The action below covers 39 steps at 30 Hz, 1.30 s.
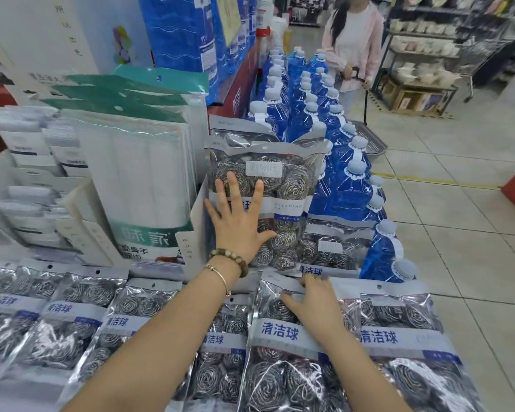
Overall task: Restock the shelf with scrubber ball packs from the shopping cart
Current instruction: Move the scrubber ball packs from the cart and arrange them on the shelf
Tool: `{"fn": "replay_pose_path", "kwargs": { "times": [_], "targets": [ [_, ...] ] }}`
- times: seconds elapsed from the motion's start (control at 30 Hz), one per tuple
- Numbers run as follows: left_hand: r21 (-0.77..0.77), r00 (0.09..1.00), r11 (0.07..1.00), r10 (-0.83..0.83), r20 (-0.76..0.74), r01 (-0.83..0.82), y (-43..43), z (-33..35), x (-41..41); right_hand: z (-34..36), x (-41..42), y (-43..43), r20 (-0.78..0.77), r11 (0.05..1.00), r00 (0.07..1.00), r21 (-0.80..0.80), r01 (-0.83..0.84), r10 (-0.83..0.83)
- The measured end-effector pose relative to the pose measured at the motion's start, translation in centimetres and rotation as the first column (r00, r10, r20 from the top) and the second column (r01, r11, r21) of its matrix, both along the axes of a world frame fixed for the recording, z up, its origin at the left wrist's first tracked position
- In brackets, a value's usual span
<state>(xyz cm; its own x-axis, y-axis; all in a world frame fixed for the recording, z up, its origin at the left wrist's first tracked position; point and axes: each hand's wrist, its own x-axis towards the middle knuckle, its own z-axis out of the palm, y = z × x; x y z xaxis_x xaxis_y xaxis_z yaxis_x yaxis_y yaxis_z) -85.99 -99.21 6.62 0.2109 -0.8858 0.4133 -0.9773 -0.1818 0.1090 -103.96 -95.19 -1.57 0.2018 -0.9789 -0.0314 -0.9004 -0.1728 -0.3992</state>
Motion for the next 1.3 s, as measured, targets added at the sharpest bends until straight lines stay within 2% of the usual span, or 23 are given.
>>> {"fn": "replay_pose_path", "kwargs": {
  "times": [0.23,0.37,0.47,0.63,0.77,0.87,1.07,1.3],
  "targets": [
    [-0.097,0.999,0.995,-0.035,0.016,0.037,0.3,-0.4,0.6,0.4,-0.2,0.7,0.027,0.997,0.999,-0.073,-0.014,0.016],
    [-0.197,0.997,0.977,-0.07,0.043,0.077,1.0,-0.7,1.4,1.1,0.0,0.5,-0.041,0.997,0.998,-0.061,-0.052,0.05],
    [-0.212,0.996,0.973,-0.086,0.033,0.091,1.8,-0.8,1.9,1.5,0.2,0.4,-0.051,0.995,0.997,-0.082,-0.055,0.05],
    [-0.206,0.983,0.968,-0.165,-0.086,0.144,3.9,-0.6,2.4,2.4,1.1,1.4,0.086,0.997,0.996,-0.082,0.002,0.005],
    [-0.172,0.932,0.958,-0.267,-0.246,0.229,6.6,-0.6,3.2,3.0,2.6,3.1,0.123,0.998,0.992,-0.067,0.001,0.007],
    [-0.119,0.903,0.964,-0.266,-0.339,0.239,9.2,-0.6,4.0,3.7,3.9,4.9,0.188,0.999,0.982,-0.052,0.005,0.005],
    [0.05,0.865,0.988,-0.102,-0.491,0.144,16.9,-1.8,7.0,3.6,7.1,8.3,0.254,0.995,0.963,0.019,-0.099,0.091],
    [0.179,0.747,0.97,0.239,-0.62,-0.162,28.1,-5.5,10.0,2.4,12.2,13.2,0.226,0.896,0.879,0.049,-0.442,0.421]
  ]
}}
